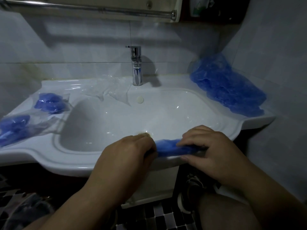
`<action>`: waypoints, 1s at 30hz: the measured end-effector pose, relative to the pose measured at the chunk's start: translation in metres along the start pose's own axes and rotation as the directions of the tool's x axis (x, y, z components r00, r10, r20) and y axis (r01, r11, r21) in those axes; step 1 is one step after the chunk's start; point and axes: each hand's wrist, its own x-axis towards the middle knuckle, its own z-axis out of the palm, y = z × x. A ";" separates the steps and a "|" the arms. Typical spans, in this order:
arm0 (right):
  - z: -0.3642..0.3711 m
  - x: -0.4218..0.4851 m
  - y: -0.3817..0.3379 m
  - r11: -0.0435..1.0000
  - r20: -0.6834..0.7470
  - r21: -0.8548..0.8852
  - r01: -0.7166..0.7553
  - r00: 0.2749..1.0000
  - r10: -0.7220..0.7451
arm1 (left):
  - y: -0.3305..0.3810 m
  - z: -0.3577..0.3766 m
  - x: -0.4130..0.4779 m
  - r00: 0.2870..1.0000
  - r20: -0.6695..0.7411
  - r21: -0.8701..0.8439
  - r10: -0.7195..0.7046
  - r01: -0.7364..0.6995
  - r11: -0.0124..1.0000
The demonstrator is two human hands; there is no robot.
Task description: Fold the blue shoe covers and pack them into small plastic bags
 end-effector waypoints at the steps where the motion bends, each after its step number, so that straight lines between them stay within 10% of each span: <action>1: 0.000 0.000 0.000 0.999 -0.019 0.018 -0.041 0.999 0.041 | 0.001 -0.001 0.002 0.999 0.012 -0.020 -0.040 0.041 0.999; 10: 0.011 0.018 -0.008 0.949 -0.124 0.070 -0.308 0.941 0.315 | -0.015 0.000 0.014 0.911 0.118 -0.161 -0.395 0.411 0.897; 25: 0.025 0.027 -0.024 0.913 -0.138 -0.243 -0.327 0.944 0.301 | -0.031 -0.006 0.000 0.916 0.055 0.258 -0.398 0.372 0.892; 30: 0.025 0.028 -0.024 0.908 -0.109 -0.263 -0.326 0.945 0.308 | -0.024 -0.009 -0.002 0.960 -0.089 0.147 -0.265 0.276 0.950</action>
